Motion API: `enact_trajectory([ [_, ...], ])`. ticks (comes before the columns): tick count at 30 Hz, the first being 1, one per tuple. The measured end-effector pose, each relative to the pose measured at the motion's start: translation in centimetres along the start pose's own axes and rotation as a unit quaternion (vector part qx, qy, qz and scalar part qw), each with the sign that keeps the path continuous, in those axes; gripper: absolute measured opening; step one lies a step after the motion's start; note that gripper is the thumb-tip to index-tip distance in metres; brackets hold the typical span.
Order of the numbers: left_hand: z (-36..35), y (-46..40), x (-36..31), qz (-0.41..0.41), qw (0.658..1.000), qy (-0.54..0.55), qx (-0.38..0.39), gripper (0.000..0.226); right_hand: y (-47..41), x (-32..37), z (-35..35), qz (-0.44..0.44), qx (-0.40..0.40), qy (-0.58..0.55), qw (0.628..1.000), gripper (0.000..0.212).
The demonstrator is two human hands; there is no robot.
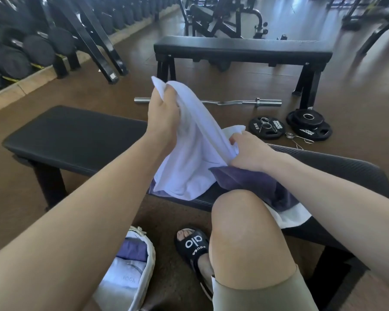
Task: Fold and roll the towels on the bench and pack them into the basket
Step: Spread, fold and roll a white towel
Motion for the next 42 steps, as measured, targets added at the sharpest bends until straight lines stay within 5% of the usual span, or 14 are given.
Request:
enact_trajectory([
  [4, 0.0, 0.1, -0.1, 0.150, 0.974, 0.172, 0.008, 0.029, 0.0, -0.2, 0.5, -0.018, -0.029, 0.011, 0.999, 0.052],
  [12, 2.0, -1.5, 0.0, 0.182, 0.923, 0.330, -0.076, 0.031, 0.4, -1.6, -0.4, -0.031, 0.038, 0.066, 0.997, 0.053],
  [15, 2.9, -0.1, -0.1, 0.189, 0.961, 0.201, 0.004, 0.050, 0.4, -1.9, -1.1, -0.038, 0.009, 0.069, 0.997, 0.051],
  [17, 2.7, 1.1, 0.0, 0.071, 0.985, -0.079, 0.135, 0.058, 0.3, -1.8, -1.4, -0.052, -0.017, 0.063, 0.996, 0.053],
  [18, 2.2, 1.7, 0.1, -0.037, 0.937, -0.264, 0.226, 0.058, 0.3, -1.6, -1.7, -0.058, -0.024, 0.065, 0.996, 0.054],
  [19, 1.8, 2.5, 0.8, -0.117, 0.838, -0.440, 0.302, 0.061, 0.3, -1.4, -1.9, -0.065, -0.030, 0.069, 0.995, 0.053],
  [21, 1.2, 3.9, 2.3, -0.167, 0.641, -0.647, 0.378, 0.066, 0.4, -0.8, -2.3, -0.075, -0.041, 0.078, 0.993, 0.050],
  [22, 0.9, 4.4, 2.9, -0.170, 0.581, -0.702, 0.375, 0.059, 0.5, -0.6, -2.6, -0.077, -0.045, 0.085, 0.992, 0.049],
  [25, -0.1, 4.7, 3.1, -0.247, 0.518, -0.756, 0.314, 0.021, 1.0, -0.4, -2.8, -0.076, -0.052, 0.109, 0.990, 0.048],
  [29, 0.6, 3.6, 1.7, -0.324, 0.599, -0.696, 0.227, 0.019, 1.6, -1.0, -2.5, -0.086, -0.075, 0.094, 0.989, 0.037],
  [34, 1.4, 2.6, -1.0, -0.347, 0.812, -0.469, 0.029, 0.012, 1.9, -0.6, -0.9, -0.087, -0.110, 0.047, 0.989, 0.036],
  [37, 1.2, 2.1, -2.1, -0.217, 0.957, -0.182, -0.055, 0.002, 2.2, -1.2, -0.2, -0.102, -0.104, 0.052, 0.988, 0.031],
  [39, 1.6, 1.4, -2.7, -0.091, 0.992, -0.005, -0.085, 0.014, 2.7, -2.1, -0.1, -0.126, -0.081, 0.073, 0.986, 0.033],
  [42, 2.9, 0.4, -2.8, 0.013, 0.986, 0.145, -0.082, 0.033, 3.6, -3.6, 0.3, -0.157, -0.060, 0.127, 0.978, 0.037],
])
Point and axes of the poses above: each hand's wrist, its own y-axis away from the middle knuckle, its own z-axis out of the back of the hand, x = y × z, the point moved 2 cm from there along -y, towards the middle knuckle
